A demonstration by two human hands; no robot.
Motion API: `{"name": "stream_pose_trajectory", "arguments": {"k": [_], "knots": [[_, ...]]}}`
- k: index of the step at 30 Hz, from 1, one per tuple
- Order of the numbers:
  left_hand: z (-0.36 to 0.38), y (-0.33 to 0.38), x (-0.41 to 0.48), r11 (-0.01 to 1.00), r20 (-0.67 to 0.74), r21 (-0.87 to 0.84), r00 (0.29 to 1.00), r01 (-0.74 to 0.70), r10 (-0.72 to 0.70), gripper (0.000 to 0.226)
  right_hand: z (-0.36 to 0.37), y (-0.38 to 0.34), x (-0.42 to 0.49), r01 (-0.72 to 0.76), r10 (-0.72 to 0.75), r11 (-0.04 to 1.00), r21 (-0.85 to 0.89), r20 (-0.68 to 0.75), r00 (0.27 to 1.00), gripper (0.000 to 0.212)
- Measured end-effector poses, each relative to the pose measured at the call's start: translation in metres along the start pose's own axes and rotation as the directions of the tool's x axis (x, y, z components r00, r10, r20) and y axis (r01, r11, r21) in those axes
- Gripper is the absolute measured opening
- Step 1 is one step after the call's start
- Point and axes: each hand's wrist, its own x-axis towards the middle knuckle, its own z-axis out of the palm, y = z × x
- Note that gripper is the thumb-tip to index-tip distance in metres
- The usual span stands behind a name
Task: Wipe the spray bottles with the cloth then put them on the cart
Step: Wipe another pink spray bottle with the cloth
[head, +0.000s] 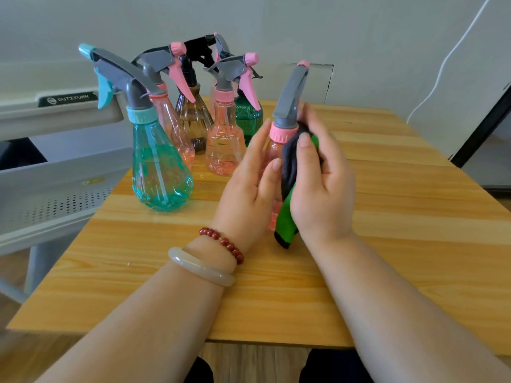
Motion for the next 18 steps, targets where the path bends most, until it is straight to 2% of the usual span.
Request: {"name": "stream_pose_trajectory", "arguments": {"k": [3,6,9,12,14,16,18], "knots": [[0.002,0.002,-0.003,0.998,0.006,-0.017,0.998,0.058,-0.058,0.051,-0.002,0.002,0.002,0.021,-0.021,1.0,0.002,0.026,0.999,0.038],[0.001,0.004,-0.003,0.998,-0.016,0.012,0.998,0.068,-0.067,0.041,-0.005,0.004,0.0,-0.079,0.078,0.997,0.002,0.102,0.992,0.036],[0.0,0.003,-0.003,0.997,-0.041,0.062,0.998,0.054,-0.052,0.038,-0.004,0.007,-0.001,-0.195,0.198,0.979,-0.056,0.067,0.978,0.027],[0.0,0.004,-0.003,0.996,-0.044,0.069,0.997,0.061,-0.058,0.032,-0.003,0.008,0.0,-0.261,0.263,0.965,-0.034,0.05,0.964,0.029],[0.0,0.004,-0.003,0.996,-0.05,0.071,0.998,0.053,-0.05,0.033,-0.002,0.001,-0.002,-0.164,0.164,0.986,-0.024,0.035,0.986,0.033],[0.001,0.004,-0.004,0.994,-0.051,0.1,0.998,0.031,-0.026,0.047,-0.001,-0.002,-0.004,0.003,-0.002,0.998,-0.057,0.014,1.0,0.033],[0.002,0.005,-0.004,0.993,-0.054,0.109,0.998,0.033,-0.028,0.055,0.0,-0.001,-0.002,0.026,-0.024,0.997,-0.066,0.028,0.999,0.033]]}}
